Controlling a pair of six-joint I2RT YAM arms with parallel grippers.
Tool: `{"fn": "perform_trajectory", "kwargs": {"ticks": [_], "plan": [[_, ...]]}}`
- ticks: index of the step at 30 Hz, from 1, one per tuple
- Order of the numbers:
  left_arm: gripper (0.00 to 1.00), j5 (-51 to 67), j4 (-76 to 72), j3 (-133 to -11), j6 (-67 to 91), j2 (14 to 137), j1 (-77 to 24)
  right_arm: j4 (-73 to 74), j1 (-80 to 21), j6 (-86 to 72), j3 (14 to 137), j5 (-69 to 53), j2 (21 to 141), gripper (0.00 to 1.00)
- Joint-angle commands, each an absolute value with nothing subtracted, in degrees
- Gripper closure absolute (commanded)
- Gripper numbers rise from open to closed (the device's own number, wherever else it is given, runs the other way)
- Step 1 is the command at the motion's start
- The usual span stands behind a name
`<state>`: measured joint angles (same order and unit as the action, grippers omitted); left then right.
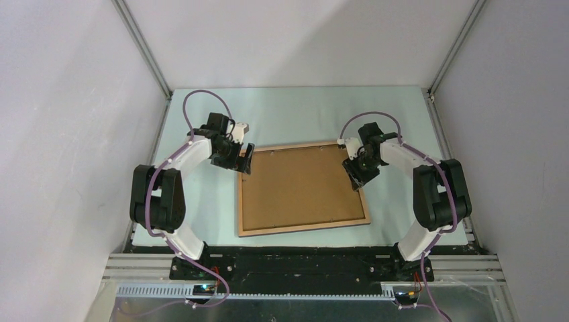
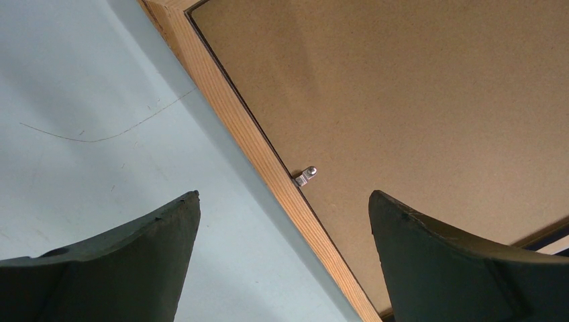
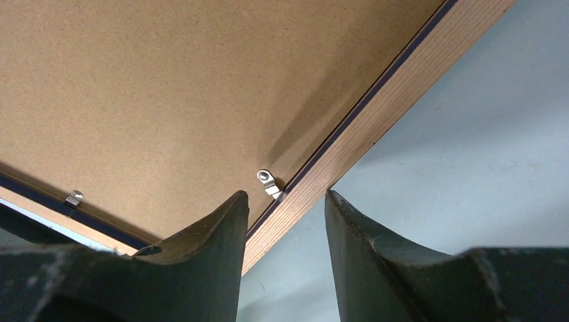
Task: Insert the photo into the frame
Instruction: Install the photo frame at the center of the board.
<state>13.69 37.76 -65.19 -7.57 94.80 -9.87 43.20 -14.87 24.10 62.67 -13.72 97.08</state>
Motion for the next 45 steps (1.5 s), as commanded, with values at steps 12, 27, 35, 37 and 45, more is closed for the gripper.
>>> {"fn": "perform_trajectory", "kwargs": {"ticks": [12, 27, 35, 37, 45], "plan": [[0.00, 13.27, 36.65, -65.51, -8.15, 91.89, -9.76, 42.89, -15.51, 26.03, 60.45, -12.16, 97.47, 0.53], [0.00, 13.05, 36.70, -65.57, -8.15, 92.37, -9.76, 40.42, -16.20, 25.87, 59.43, -10.84, 99.57, 0.60], [0.00, 13.07, 36.71, -65.58, -8.15, 92.40, -9.81, 39.45, -16.01, 25.87, 60.01, -11.30, 100.08, 0.66], [0.00, 13.07, 36.71, -65.57, -8.12, 92.43, -9.76, 39.04, -15.88, 25.46, 60.31, -11.94, 100.31, 0.66], [0.00, 13.12, 36.70, -65.57, -8.13, 92.50, -9.76, 37.48, -15.64, 24.53, 60.32, -11.89, 101.57, 0.63]]}}
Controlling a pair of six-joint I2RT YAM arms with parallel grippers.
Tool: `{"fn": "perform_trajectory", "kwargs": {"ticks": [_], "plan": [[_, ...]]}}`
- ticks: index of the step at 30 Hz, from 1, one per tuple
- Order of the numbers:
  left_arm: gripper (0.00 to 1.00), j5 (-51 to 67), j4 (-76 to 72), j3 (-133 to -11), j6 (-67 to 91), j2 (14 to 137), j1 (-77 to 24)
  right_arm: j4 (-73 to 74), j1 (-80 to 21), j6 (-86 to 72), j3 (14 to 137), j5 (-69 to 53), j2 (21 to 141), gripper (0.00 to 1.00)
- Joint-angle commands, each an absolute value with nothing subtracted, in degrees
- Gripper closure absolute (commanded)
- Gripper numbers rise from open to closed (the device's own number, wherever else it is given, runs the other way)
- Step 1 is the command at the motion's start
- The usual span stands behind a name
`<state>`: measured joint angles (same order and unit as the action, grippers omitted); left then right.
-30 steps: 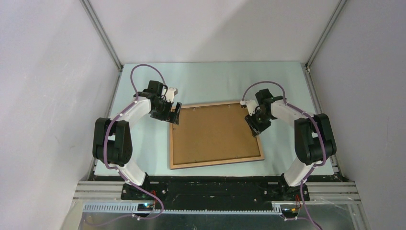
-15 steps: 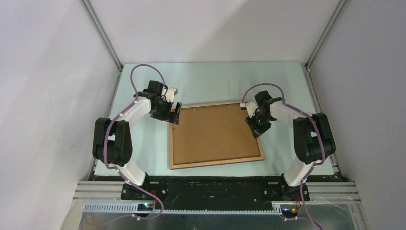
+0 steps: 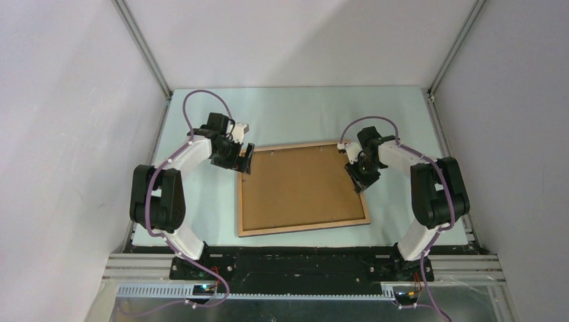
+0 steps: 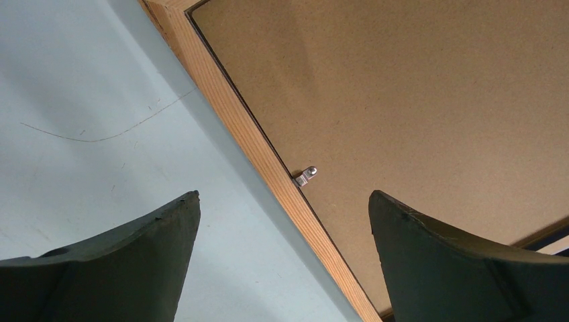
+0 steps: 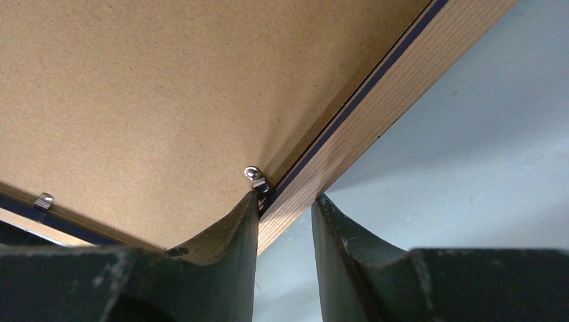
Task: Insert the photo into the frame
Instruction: Install the photo frame at the center of the board.
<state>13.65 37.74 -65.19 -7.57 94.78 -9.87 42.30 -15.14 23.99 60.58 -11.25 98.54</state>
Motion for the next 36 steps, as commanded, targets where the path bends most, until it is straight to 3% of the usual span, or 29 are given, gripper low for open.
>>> {"fn": "perform_trajectory", "kwargs": {"ticks": [1, 36], "plan": [[0.00, 13.06, 36.72, -65.57, -8.12, 92.47, -9.78, 37.21, -15.64, 24.52, 60.31, -11.80, 101.59, 0.64], [0.00, 12.82, 36.72, -65.65, -8.17, 92.73, -9.82, 38.44, -11.62, 25.94, 67.00, -18.43, 104.73, 0.68]]}}
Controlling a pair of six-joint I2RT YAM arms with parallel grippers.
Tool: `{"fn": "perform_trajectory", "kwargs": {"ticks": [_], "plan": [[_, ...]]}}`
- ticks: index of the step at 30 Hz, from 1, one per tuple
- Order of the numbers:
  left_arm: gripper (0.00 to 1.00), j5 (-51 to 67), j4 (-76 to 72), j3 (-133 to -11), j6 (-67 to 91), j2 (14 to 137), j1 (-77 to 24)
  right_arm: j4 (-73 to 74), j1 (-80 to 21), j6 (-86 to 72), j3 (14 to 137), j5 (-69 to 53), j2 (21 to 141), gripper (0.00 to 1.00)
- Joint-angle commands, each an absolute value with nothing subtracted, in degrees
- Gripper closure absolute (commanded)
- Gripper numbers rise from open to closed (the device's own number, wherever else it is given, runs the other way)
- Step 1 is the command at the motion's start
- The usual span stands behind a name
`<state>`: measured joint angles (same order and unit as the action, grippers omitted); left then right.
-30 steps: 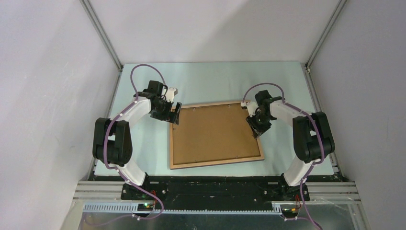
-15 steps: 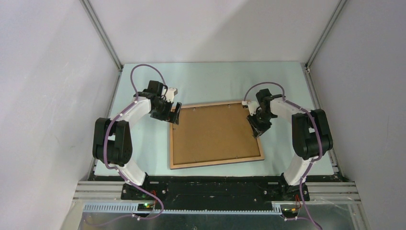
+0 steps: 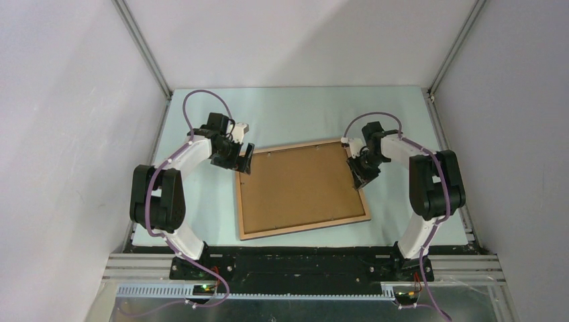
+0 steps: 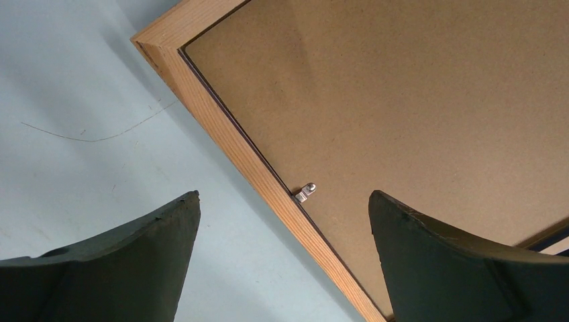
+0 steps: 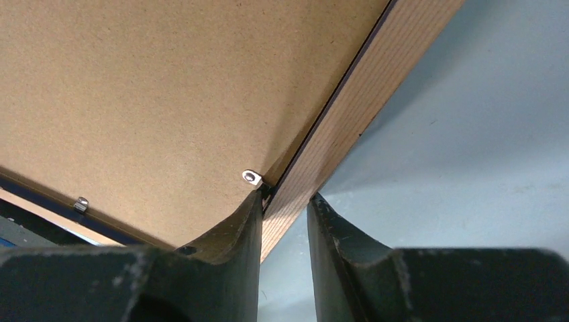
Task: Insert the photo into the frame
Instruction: Install the photo frame at the center of the board.
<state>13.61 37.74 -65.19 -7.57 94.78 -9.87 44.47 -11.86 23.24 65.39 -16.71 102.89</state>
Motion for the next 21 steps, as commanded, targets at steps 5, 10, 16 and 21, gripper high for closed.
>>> {"fn": "perform_trajectory", "kwargs": {"ticks": [5, 10, 16, 21], "plan": [[0.00, 12.75, 36.74, -65.65, -8.16, 92.65, -9.79, 39.75, -11.12, 25.75, 66.97, -18.95, 103.71, 0.61], [0.00, 12.65, 36.73, -65.63, -8.23, 92.89, -9.78, 41.13, -10.18, 25.46, 66.97, -19.27, 99.89, 0.51], [0.00, 11.80, 36.73, -65.65, -8.39, 92.44, -9.76, 43.01, -10.98, 25.58, 66.98, -19.54, 93.84, 0.45], [0.00, 9.73, 36.73, -65.49, -9.22, 90.79, -9.73, 45.13, -12.98, 26.26, 66.93, -20.66, 89.05, 0.43]]}}
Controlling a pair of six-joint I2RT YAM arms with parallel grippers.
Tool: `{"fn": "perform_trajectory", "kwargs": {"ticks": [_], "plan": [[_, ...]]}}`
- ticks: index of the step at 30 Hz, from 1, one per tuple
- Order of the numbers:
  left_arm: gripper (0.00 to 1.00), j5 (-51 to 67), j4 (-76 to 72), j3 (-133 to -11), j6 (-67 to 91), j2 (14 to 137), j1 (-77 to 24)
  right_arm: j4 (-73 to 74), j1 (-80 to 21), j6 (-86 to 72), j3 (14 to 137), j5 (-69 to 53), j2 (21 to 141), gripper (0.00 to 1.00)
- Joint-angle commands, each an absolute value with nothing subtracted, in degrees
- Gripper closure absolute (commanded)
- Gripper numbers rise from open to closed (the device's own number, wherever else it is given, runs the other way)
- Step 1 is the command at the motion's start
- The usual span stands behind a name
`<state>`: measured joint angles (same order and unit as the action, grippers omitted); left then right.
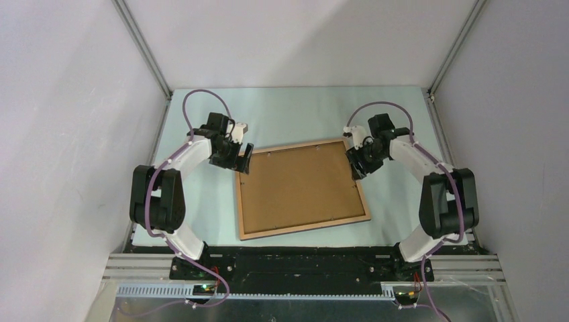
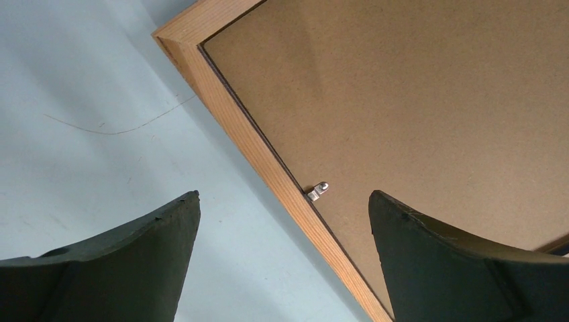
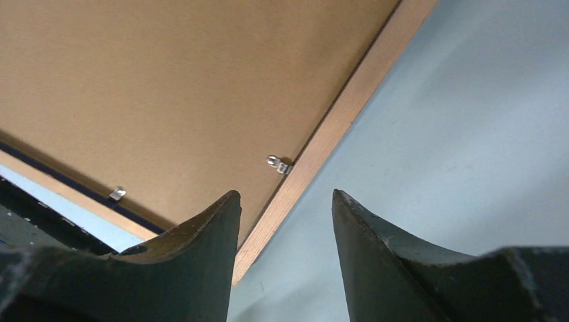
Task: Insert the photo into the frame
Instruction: Install the photo frame at the center of the board.
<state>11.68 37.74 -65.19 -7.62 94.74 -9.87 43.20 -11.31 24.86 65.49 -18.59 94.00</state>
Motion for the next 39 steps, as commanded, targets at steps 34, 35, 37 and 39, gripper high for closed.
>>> {"fn": "perform_trajectory", "kwargs": {"ticks": [34, 35, 37, 39], "plan": [[0.00, -2.70, 38.47, -52.57, -17.37, 67.22, -9.80, 37.71, -50.64, 31.41, 52.34, -6.49, 84.87, 0.41], [0.00, -2.80, 38.57, -52.41, -17.33, 67.23, -9.79, 37.64, -51.57, 31.45, 52.37, -6.22, 85.44, 0.41], [0.00, -2.77, 38.63, -52.08, -17.17, 67.24, -9.73, 37.54, -52.79, 31.53, 52.34, -5.68, 86.21, 0.41], [0.00, -2.61, 38.70, -51.91, -16.91, 67.32, -9.75, 37.40, -53.71, 31.62, 52.38, -5.29, 86.81, 0.42]]}}
